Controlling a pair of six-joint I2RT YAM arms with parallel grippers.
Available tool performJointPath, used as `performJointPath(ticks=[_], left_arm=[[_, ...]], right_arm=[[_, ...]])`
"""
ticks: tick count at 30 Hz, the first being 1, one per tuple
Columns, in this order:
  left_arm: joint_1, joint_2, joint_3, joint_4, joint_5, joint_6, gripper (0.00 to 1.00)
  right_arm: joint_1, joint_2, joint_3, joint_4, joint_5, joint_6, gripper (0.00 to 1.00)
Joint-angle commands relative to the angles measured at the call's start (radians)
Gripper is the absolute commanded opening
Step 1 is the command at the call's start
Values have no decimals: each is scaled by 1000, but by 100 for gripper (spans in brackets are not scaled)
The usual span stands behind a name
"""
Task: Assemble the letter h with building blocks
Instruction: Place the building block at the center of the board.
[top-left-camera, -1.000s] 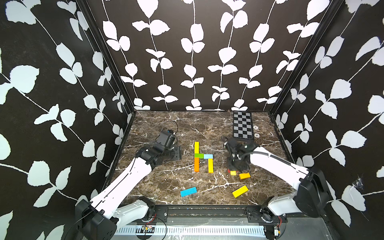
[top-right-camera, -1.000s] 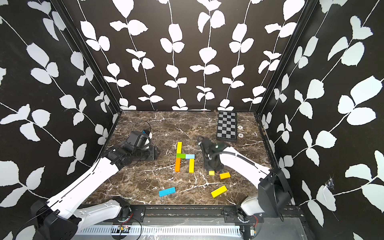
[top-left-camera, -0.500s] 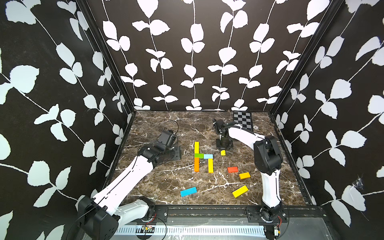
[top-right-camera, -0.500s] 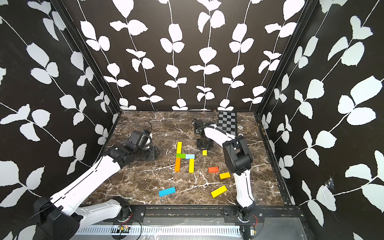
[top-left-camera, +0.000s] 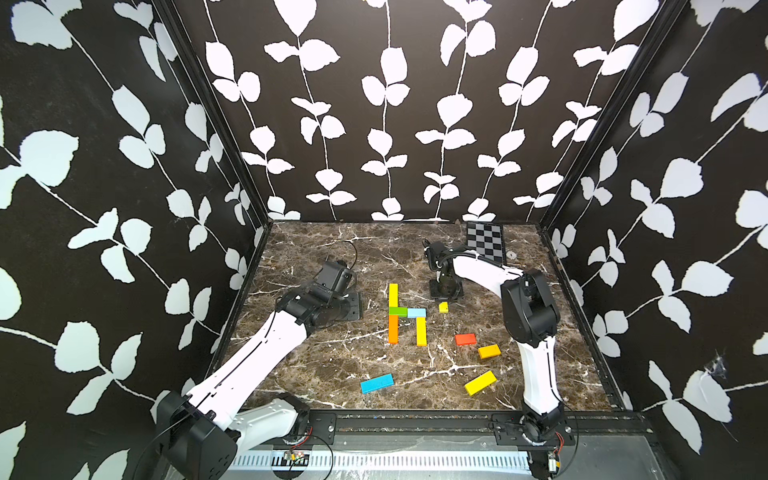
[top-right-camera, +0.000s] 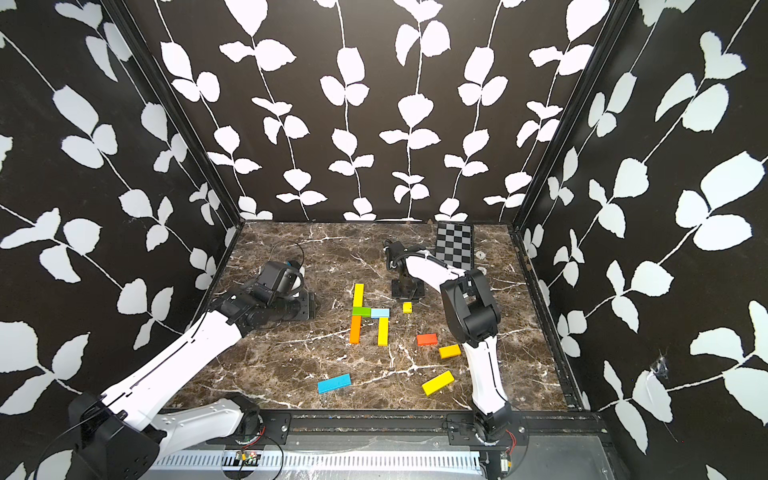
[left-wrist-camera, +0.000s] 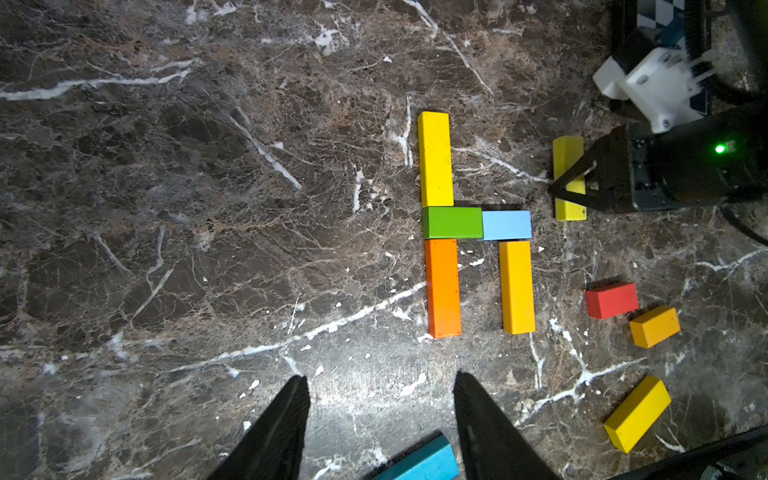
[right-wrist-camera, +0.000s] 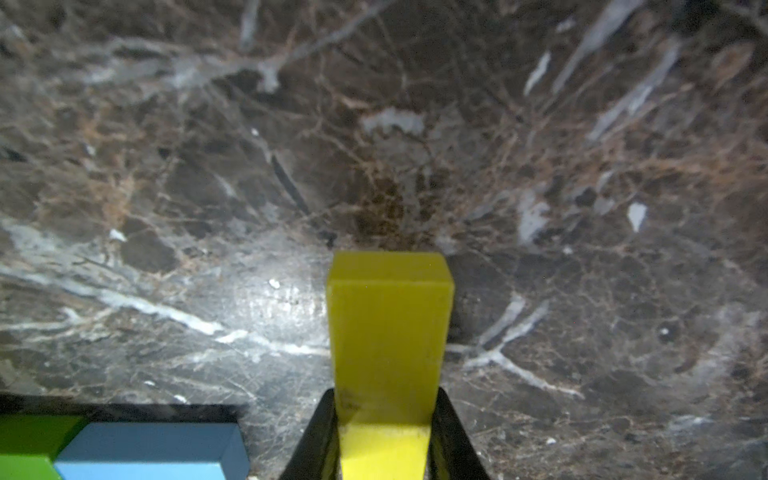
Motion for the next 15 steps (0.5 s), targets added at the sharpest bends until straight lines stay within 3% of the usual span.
performJointPath(ticks=[1,7,15], left_arm=[[6,7,-16,-2,6,-7,58],[6,7,-17,1,9,-2,58],[6,0,-7,-3,15,-5,58]], right_arm=[[4,30,18,-5,15,24,36],[3,34,26,-15,23,18,65],[4,-138,-45,-36,58,16,71]])
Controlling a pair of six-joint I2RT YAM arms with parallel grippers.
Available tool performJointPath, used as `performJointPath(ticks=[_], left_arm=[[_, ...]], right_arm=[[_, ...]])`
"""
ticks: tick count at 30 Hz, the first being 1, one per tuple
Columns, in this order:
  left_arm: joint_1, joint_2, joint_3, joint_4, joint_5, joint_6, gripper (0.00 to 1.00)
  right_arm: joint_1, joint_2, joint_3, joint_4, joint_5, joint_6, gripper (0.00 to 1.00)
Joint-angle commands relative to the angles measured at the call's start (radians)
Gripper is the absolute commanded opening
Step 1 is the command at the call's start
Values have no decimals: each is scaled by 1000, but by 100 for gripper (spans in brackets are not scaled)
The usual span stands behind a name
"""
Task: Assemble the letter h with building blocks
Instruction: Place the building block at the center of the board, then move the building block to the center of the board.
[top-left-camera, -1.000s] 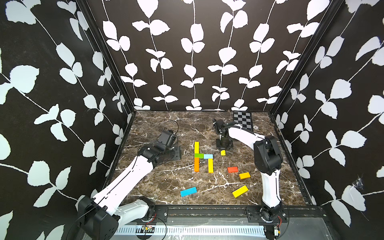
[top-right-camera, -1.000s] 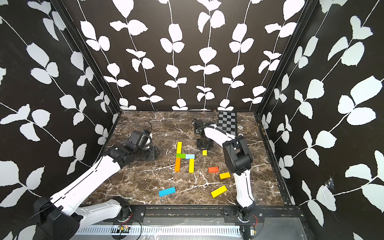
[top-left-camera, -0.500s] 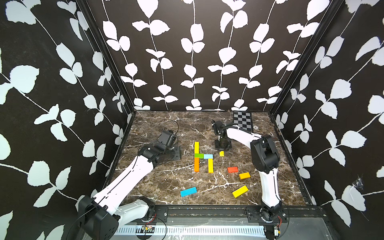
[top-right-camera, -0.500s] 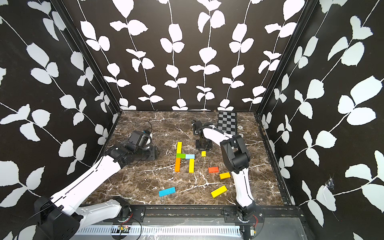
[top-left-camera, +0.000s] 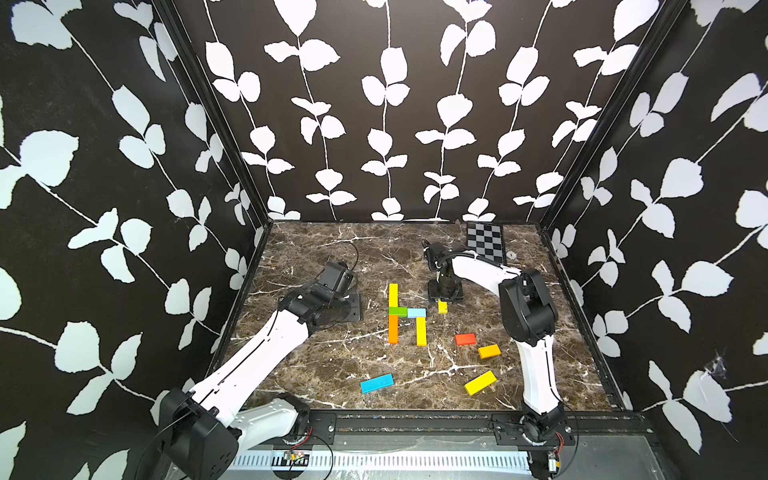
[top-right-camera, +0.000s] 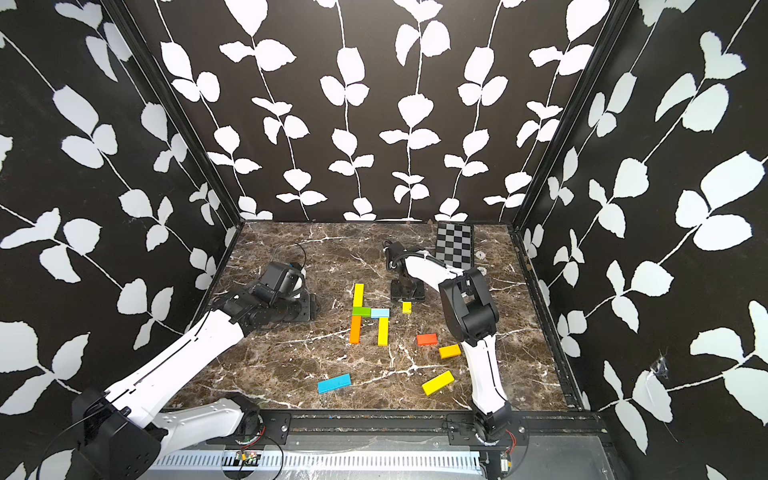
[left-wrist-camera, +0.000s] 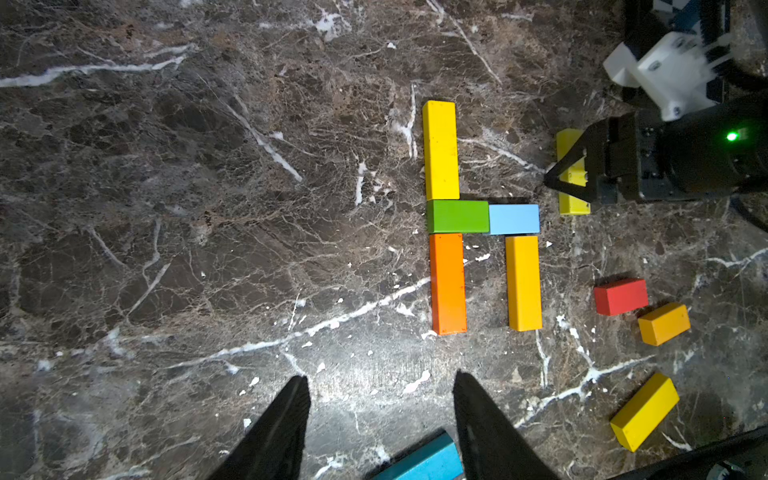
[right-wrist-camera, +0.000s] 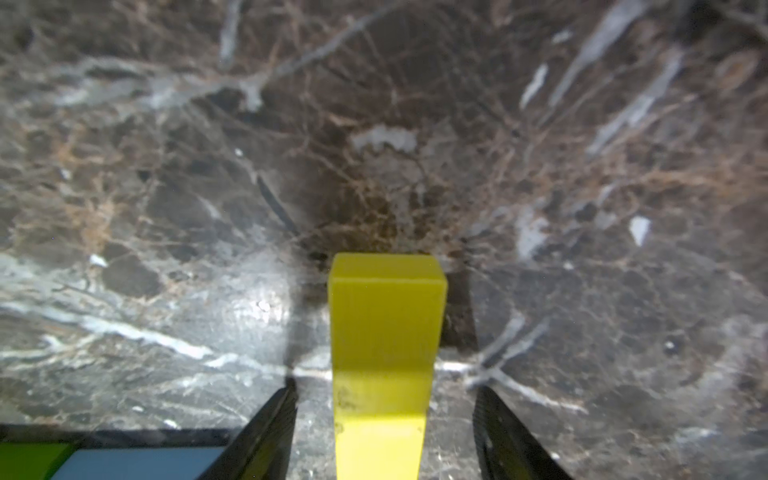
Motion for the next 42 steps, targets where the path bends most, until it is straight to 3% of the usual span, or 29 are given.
performJointPath(ticks=[1,5,10,23,27,36,42], left_arm=[[6,-15,2,-6,12,-5,58],[7,-34,9,-7,13,-6,59],[8,-34,22,-1,28,-17,59],[8,-4,-11,27,65,-45,58],[8,7,-9,31,67,-44,57],[8,11,-11,36,63,-41,57],[9,9,-6,31,61,-36,57]], right_arm=[[4,-166,-72,-36,42,7,74],[3,-343,-267,22,32,10,83],[3,-464,-485,51,-11,-26,87],[10,-465,-656,182,-85,-48,85],[27,-414,-644,183,-70,-50,78],[101,-370,-554,145,-1,75,45],[101,-265,-417,137,11,158,44]])
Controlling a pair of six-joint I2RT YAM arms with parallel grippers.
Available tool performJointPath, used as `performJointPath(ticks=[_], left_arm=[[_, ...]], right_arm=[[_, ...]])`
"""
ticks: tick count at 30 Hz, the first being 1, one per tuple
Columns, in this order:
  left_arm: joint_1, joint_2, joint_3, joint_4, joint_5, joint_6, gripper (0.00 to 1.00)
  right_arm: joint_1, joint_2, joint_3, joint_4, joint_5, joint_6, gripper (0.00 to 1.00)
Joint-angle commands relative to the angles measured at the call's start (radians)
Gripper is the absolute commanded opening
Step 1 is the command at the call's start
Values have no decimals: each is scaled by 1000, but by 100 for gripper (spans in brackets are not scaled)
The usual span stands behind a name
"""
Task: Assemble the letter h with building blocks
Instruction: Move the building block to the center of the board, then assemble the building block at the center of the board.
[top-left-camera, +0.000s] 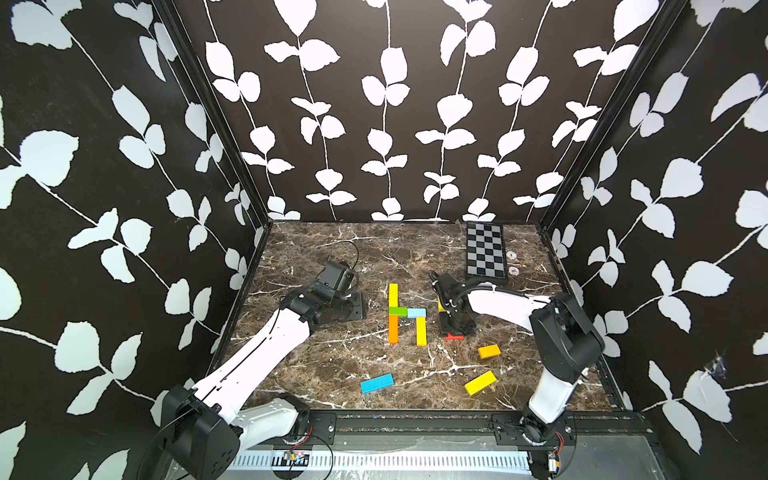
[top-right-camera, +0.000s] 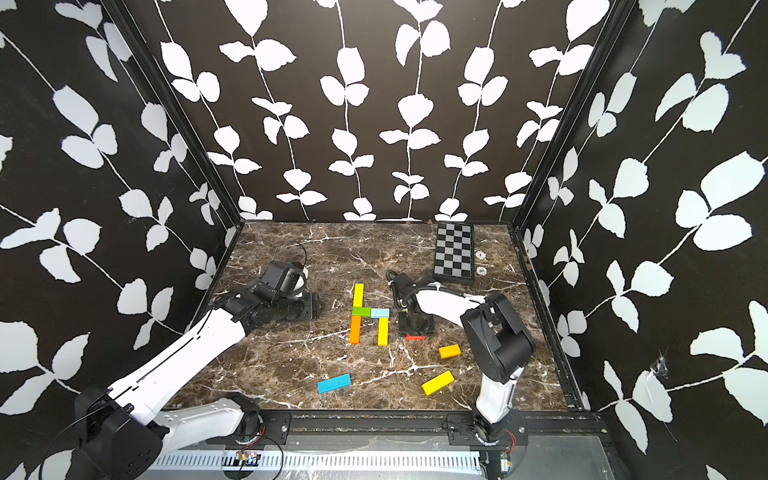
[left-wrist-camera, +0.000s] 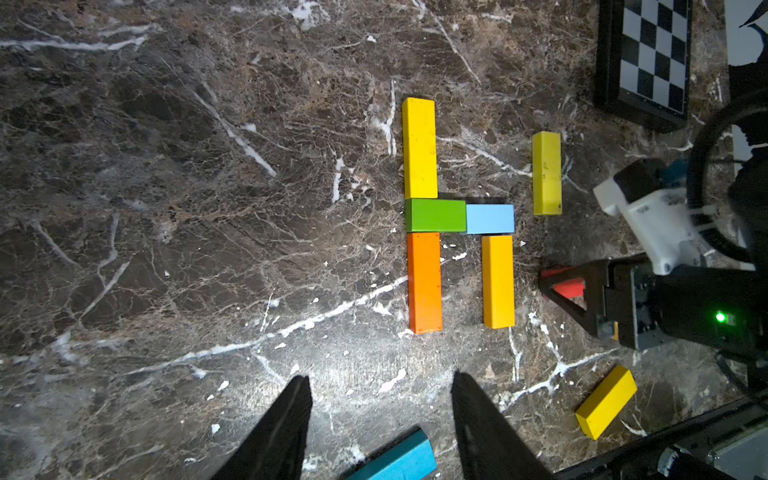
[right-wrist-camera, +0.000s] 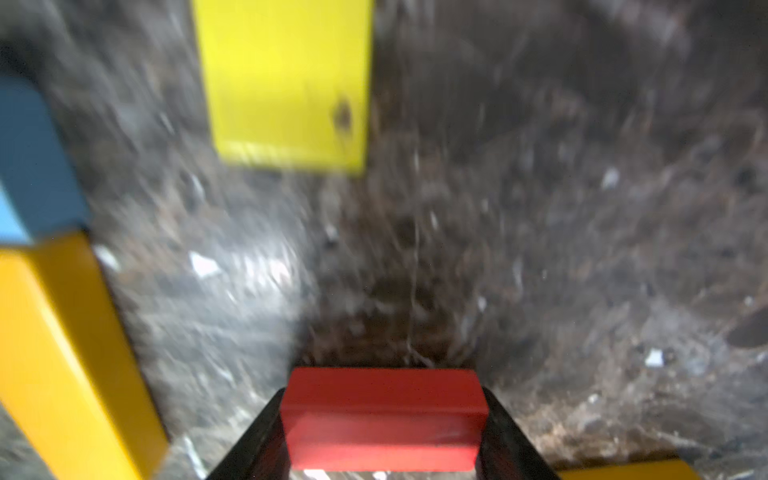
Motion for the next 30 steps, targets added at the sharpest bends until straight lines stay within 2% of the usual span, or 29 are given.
performJointPath(ticks=[1,3,5,6,9,14,18,21,30], left_arm=[[4,-6,-5,0,-1,4,57],[5,-6,-6,-3,-4,7,57],[6,-7,-10,-2,-4,8,57],[5,-7,-12,0,-3,8,57],[5,-5,-11,3,3,6,57],[5,1,-11,13,8,3,57],[5,12,-10,15,12,1,57],[5,16,-9,17,15,1,57],[6,33,0,24,21,-2,57]], right_arm=[[0,55,71,-29,39,71,44],[-4,86,98,-46,64,78,47],[-6,107,112,-41,64,77,57],[-7,113,118,-42,59,74,65],[-5,95,107,-35,46,66,74],[-1,42,47,-13,19,70,72],[-1,39,33,-7,20,69,61],[-10,60,52,-14,39,58,57],[-44,108,119,-33,64,26,56]])
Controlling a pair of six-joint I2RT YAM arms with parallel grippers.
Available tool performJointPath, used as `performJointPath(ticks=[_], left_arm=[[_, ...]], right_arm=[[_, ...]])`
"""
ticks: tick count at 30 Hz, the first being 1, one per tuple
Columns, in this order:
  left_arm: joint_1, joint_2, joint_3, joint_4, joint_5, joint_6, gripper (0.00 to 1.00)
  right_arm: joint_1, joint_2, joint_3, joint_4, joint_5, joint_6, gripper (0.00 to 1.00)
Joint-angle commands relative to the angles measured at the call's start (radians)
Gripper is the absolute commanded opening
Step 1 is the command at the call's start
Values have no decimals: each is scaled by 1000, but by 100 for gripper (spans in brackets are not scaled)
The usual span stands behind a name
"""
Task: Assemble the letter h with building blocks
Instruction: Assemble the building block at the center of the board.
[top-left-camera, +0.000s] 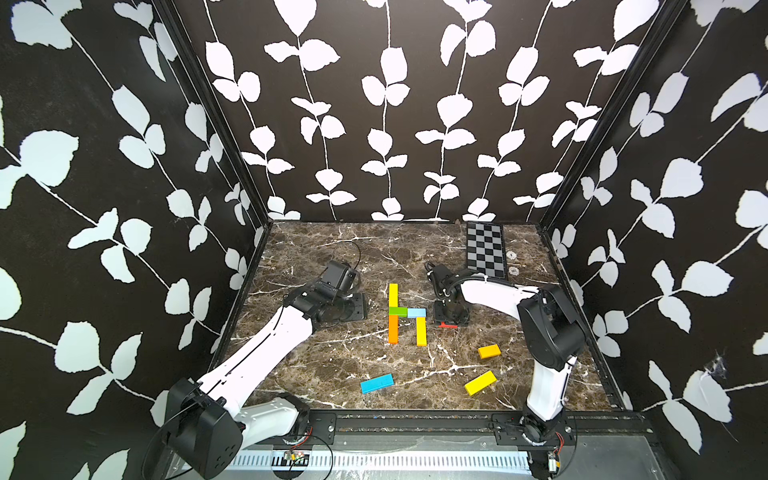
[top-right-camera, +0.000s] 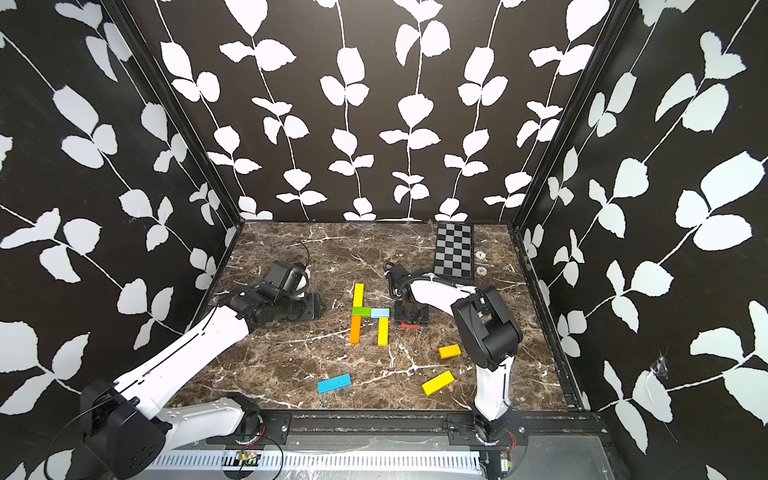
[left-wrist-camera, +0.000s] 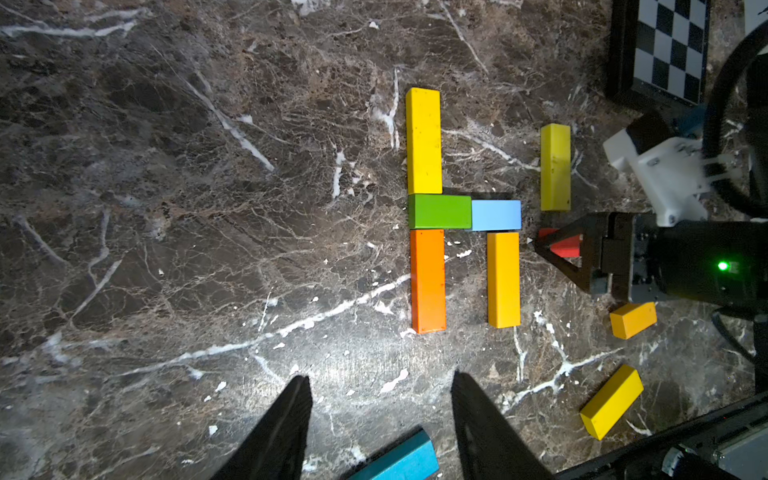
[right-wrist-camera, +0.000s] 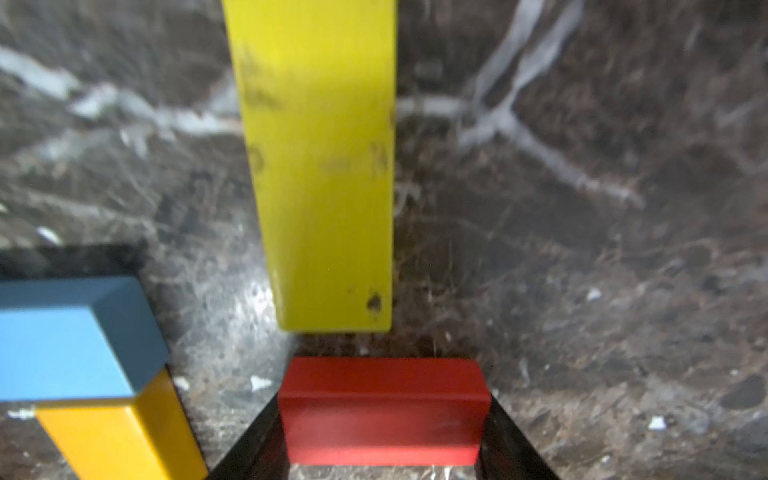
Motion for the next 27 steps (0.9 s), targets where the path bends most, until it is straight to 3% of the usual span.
performJointPath(ticks=[1,11,19,27], left_arm=[[4,3,-1,21,13,-2,57],[5,18,2,26,17,-2,57],[6,18,1,28,16,1,57],[6,17,-9,35,26,1,57]], right_arm=[[-16,32,23,-30,43,-14,56],[-27,67,43,-22,37,-24,56],[-31,74,43,-3,15,-31,65],[-33,85,47,-12,37,-31,62]])
